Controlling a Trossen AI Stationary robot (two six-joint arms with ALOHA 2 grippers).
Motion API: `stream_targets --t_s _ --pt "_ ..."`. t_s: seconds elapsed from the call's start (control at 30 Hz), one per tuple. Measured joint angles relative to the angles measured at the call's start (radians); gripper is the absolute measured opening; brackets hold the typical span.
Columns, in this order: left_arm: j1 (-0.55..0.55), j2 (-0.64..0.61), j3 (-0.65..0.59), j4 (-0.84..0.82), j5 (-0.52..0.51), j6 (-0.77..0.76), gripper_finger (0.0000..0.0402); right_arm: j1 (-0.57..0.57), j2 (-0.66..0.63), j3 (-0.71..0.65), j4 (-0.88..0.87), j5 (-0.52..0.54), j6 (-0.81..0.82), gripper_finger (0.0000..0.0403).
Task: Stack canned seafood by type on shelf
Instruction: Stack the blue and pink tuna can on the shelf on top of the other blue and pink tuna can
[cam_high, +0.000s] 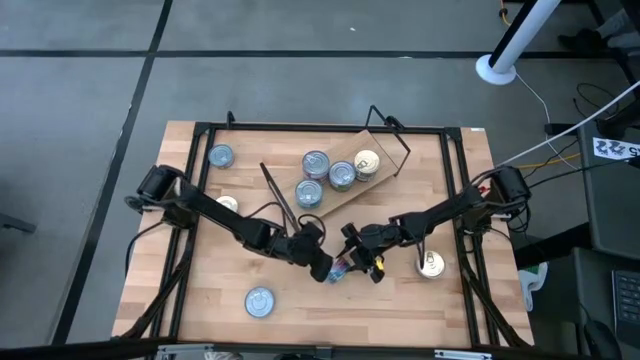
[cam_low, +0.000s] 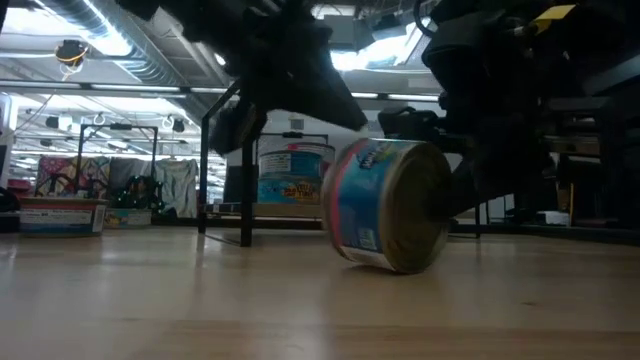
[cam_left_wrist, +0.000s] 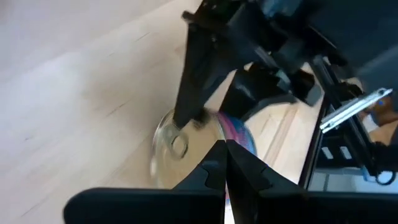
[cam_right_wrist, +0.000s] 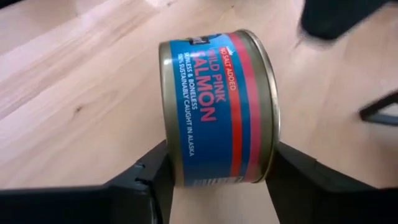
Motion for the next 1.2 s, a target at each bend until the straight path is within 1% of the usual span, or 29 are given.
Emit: stream_targets --t_s 0.13,0.3,0.4,0.5,0.6,0.67,0.77,0.87,0.93,1.0,1.07,1.2 --pt "0.001 -0.052 0.001 -0.051 -0.026 0.059 0.0001 0.001 -0.078 -0.001 -0.105 0.051 0.0 0.021" --pt "0.002 -0.128 0.001 -0.103 -0.1 0.159 0.0001 0.0 -0.21 -0.001 -0.244 0.157 -0.015 0.0195" --pt "0.008 -0.165 0.001 -0.121 -0.139 0.217 0.0001 0.001 -0.292 -0.001 -0.311 0.249 -0.026 0.0189" --pt "0.015 -0.19 0.001 -0.124 -0.173 0.269 0.0001 0.001 -0.376 -0.001 -0.371 0.368 -0.059 0.0196" --pt "0.021 -0.205 0.001 -0.123 -0.181 0.304 0.0001 0.0 -0.458 -0.001 -0.416 0.466 -0.071 0.02" --pt "0.022 -0.208 0.0 -0.112 -0.184 0.323 0.0001 -0.001 -0.509 -0.001 -0.424 0.508 -0.074 0.0199" --pt "0.027 -0.21 0.0 -0.114 -0.185 0.343 0.0001 0.0 -0.567 -0.001 -0.444 0.591 -0.122 0.0196" --pt "0.029 -0.21 0.0 -0.113 -0.186 0.349 0.0001 0.0 -0.603 -0.001 -0.445 0.727 -0.194 0.0197" --pt "0.029 -0.21 0.0 -0.108 -0.185 0.362 0.0001 -0.004 -0.607 0.0 -0.439 0.834 -0.253 0.0198" --pt "0.029 -0.21 0.0 -0.104 -0.185 0.368 0.0001 -0.018 -0.604 0.0 -0.444 0.92 -0.306 0.0197" --pt "0.029 -0.21 0.0 -0.081 -0.185 0.384 0.0001 -0.042 -0.6 0.0 -0.443 0.963 -0.338 0.0196" --pt "0.027 -0.21 0.0 -0.015 -0.185 0.432 0.0001 -0.114 -0.585 0.0 -0.447 0.97 -0.379 0.0198"
